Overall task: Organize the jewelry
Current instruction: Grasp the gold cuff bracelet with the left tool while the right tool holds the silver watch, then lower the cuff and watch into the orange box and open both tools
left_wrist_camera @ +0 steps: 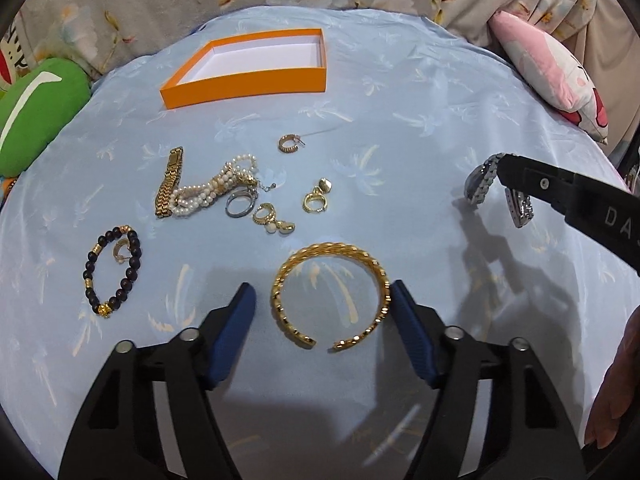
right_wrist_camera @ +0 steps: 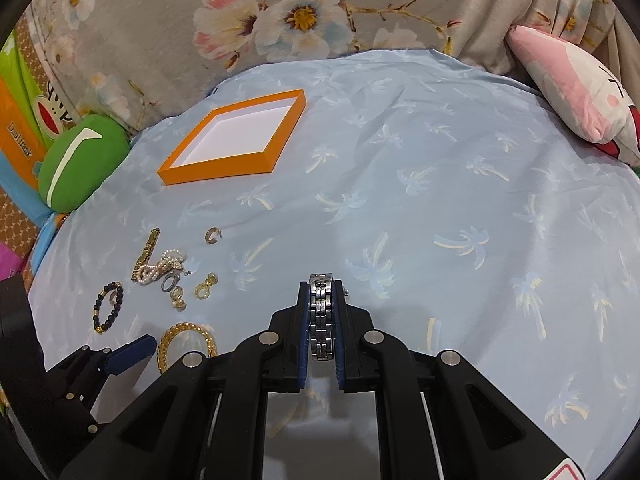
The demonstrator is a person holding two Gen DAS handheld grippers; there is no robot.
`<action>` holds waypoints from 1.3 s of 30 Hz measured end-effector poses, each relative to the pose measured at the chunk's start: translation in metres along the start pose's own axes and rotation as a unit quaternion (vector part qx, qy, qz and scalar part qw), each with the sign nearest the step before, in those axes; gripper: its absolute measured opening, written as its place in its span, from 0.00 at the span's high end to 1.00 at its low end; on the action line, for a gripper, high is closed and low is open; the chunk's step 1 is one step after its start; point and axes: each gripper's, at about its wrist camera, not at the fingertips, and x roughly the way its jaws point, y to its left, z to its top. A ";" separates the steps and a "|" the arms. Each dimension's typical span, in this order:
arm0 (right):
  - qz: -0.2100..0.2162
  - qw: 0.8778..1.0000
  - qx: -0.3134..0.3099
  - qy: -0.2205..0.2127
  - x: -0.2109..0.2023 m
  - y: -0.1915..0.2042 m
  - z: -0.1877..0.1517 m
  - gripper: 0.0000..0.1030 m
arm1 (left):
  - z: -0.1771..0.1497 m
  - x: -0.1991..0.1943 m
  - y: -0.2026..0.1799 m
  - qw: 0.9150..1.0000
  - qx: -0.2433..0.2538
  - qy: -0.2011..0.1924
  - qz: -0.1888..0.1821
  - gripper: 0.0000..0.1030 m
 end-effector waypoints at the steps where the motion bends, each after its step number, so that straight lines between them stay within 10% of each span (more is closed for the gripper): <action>1: 0.002 1.000 -0.001 0.000 0.000 0.001 0.001 0.91 | 0.000 -0.001 0.002 1.000 -0.003 -0.002 0.000 0.45; 12: 0.022 1.000 -0.019 -0.009 -0.004 0.017 0.023 0.91 | 0.020 -0.032 0.032 0.998 -0.045 -0.030 -0.032 0.45; 22: 0.077 0.996 -0.044 -0.031 0.026 0.056 0.105 0.91 | 0.110 -0.040 0.104 0.994 -0.063 -0.088 0.000 0.45; 39: 0.075 0.996 -0.056 -0.002 0.188 0.084 0.245 0.91 | 0.260 0.133 0.146 0.998 -0.047 -0.033 0.017 0.45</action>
